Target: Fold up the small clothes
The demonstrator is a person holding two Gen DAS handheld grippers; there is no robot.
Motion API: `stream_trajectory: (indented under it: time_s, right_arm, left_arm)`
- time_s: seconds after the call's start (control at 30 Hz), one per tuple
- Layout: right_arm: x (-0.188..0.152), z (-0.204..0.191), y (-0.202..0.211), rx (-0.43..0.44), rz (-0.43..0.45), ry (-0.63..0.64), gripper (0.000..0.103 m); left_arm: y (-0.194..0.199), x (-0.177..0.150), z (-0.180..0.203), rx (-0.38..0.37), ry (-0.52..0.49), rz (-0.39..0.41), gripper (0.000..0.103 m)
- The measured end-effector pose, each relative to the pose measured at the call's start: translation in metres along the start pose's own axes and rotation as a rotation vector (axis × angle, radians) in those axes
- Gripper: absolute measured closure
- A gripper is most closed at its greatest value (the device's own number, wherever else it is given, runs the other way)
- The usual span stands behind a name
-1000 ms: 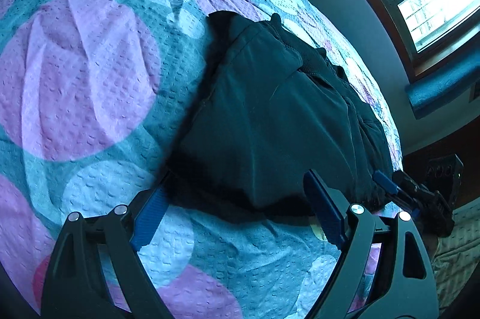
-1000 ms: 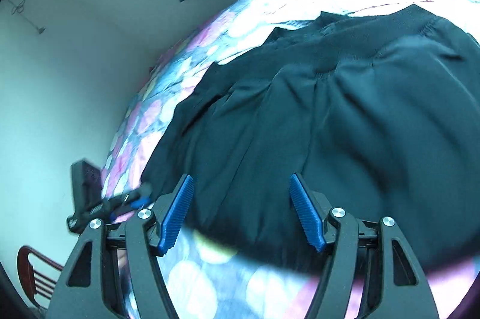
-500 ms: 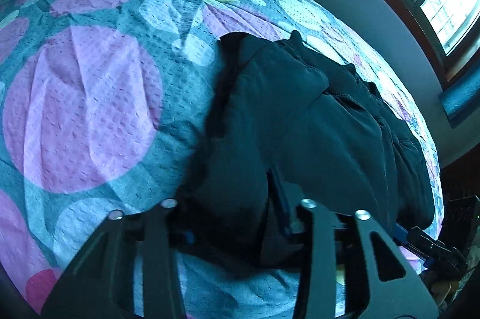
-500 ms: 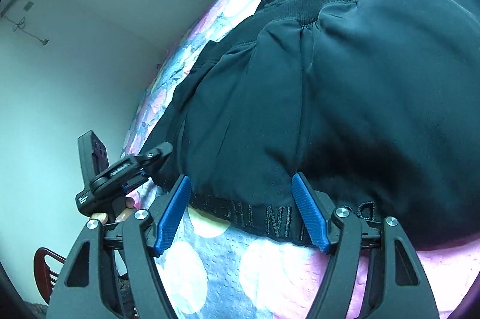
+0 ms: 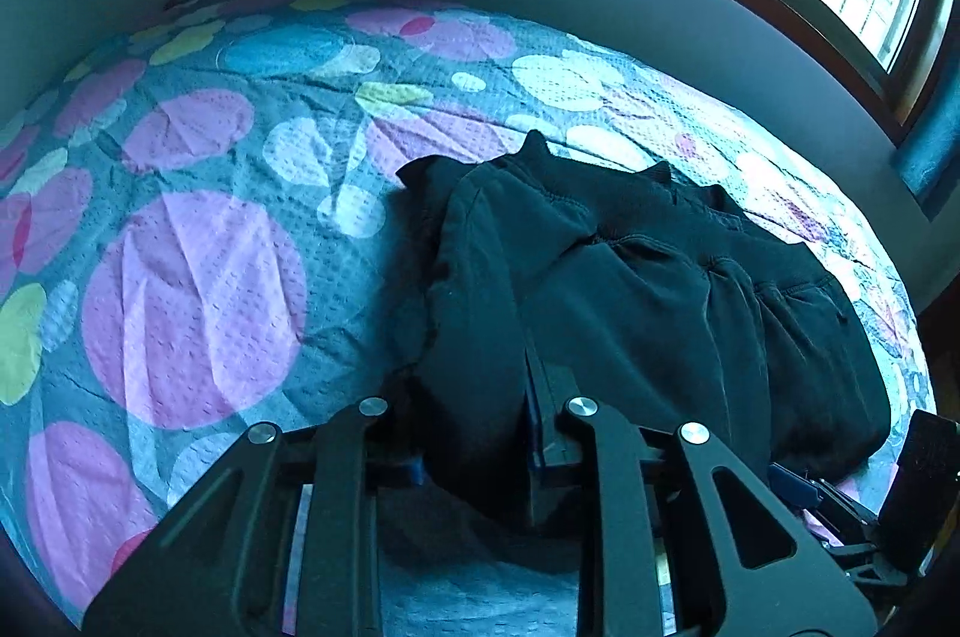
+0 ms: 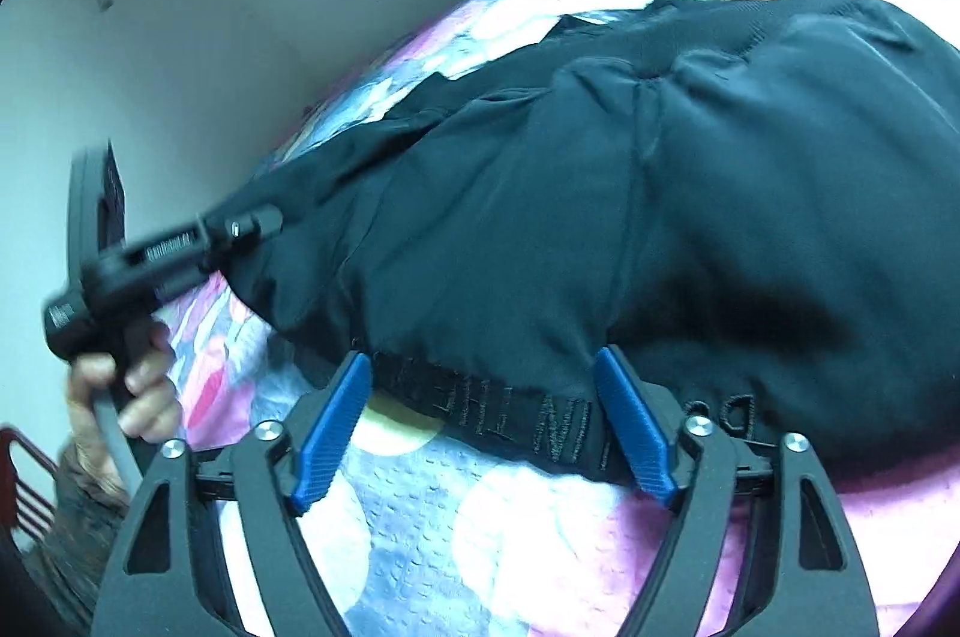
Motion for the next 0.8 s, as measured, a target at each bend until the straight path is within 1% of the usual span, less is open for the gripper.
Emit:
stream_trajectory:
  time_s: [0.07, 0.13, 0.23, 0.33, 0.4, 0.5, 0.63, 0.8]
  right_arm:
    - [0.001, -0.002, 0.002, -0.004, 0.003, 0.015, 0.024]
    - [0.0, 0.001, 0.004, 0.012, 0.007, 0.002, 0.025]
    - [0.002, 0.006, 0.01, 0.062, 0.015, -0.053, 0.025]
    - [0.002, 0.014, 0.017, 0.101, 0.01, -0.111, 0.025]
    - [0.0, 0.019, 0.024, 0.118, 0.011, -0.134, 0.025]
    - [-0.004, 0.026, 0.037, 0.116, 0.017, -0.14, 0.025]
    - [-0.011, 0.039, 0.058, 0.12, 0.03, -0.162, 0.025]
    - [-0.018, 0.058, 0.074, 0.138, 0.041, -0.216, 0.025]
  left_arm:
    - [0.009, 0.005, 0.014, 0.019, -0.039, 0.035, 0.081]
    - [0.015, 0.008, 0.029, 0.03, -0.073, 0.054, 0.081]
    - [0.023, 0.012, 0.054, 0.063, -0.132, 0.091, 0.082]
    - [0.028, 0.014, 0.078, 0.074, -0.173, 0.114, 0.083]
    - [0.03, 0.014, 0.09, 0.087, -0.191, 0.126, 0.083]
    - [0.034, 0.014, 0.11, 0.091, -0.216, 0.137, 0.084]
    - [0.036, 0.013, 0.13, 0.106, -0.249, 0.154, 0.085]
    - [0.037, 0.012, 0.146, 0.129, -0.277, 0.167, 0.086]
Point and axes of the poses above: each gripper's, at about its wrist camera, not at the fingertips, and y roughly against the way its jaws point, z to its right, x to its top, the point moved 4 cm from there along -y, roughly the way its jaws point, and after that the axes turned 4 degrees about x, right-handed, at the moved point
